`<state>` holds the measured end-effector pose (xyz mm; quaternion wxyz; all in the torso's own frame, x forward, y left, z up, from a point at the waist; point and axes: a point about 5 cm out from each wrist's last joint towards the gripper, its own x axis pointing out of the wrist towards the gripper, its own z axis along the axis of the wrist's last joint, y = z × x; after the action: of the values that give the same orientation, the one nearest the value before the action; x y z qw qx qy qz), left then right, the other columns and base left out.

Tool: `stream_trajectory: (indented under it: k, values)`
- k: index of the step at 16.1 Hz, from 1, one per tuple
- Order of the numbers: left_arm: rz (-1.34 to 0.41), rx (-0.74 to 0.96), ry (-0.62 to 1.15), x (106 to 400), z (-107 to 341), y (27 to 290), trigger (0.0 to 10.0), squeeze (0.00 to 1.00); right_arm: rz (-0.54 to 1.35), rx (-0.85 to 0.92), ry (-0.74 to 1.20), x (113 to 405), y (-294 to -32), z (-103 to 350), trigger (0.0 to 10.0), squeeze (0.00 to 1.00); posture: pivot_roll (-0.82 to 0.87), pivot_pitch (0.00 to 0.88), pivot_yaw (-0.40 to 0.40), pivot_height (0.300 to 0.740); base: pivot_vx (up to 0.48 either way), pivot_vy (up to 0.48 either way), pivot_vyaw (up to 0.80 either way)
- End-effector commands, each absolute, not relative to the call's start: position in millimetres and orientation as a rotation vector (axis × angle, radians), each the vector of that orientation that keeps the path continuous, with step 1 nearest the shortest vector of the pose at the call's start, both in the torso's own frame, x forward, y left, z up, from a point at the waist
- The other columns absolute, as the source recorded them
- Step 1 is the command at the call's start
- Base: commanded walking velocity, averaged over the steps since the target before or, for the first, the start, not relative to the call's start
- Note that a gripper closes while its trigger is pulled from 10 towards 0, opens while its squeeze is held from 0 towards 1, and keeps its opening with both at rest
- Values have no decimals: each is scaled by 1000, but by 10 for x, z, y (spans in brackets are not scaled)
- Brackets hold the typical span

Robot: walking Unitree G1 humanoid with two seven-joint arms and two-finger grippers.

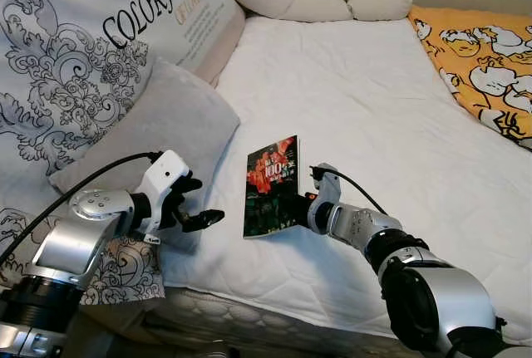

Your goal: Clean up the room

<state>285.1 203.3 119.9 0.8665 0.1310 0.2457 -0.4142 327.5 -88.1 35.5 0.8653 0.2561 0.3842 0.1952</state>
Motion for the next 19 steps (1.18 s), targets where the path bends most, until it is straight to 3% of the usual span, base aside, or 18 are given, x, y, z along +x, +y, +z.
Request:
stream_trajectory:
  k: [1, 11, 16, 19]
  values:
    - [-890, 291, 529, 2820, 1214, 2035, 10000, 0, 384, 465, 796, 3315, -880, 384, 10000, 1000, 95, 0, 59, 740, 0, 0, 0]
    - [-972, 261, 582, 2732, 1124, 2022, 10000, 0, 300, 254, 845, 3195, -1129, 175, 10000, 1000, 70, 0, 53, 740, 0, 0, 0]
    - [-937, 232, 556, 2752, 1076, 1993, 10000, 0, 305, 368, 786, 3208, -1317, 199, 10000, 1000, 22, 0, 38, 740, 0, 0, 0]
    - [-770, 191, 440, 2861, 1052, 1950, 10000, 0, 349, 421, 672, 3235, -1433, 264, 10000, 1000, -2, 0, 35, 740, 0, 0, 0]
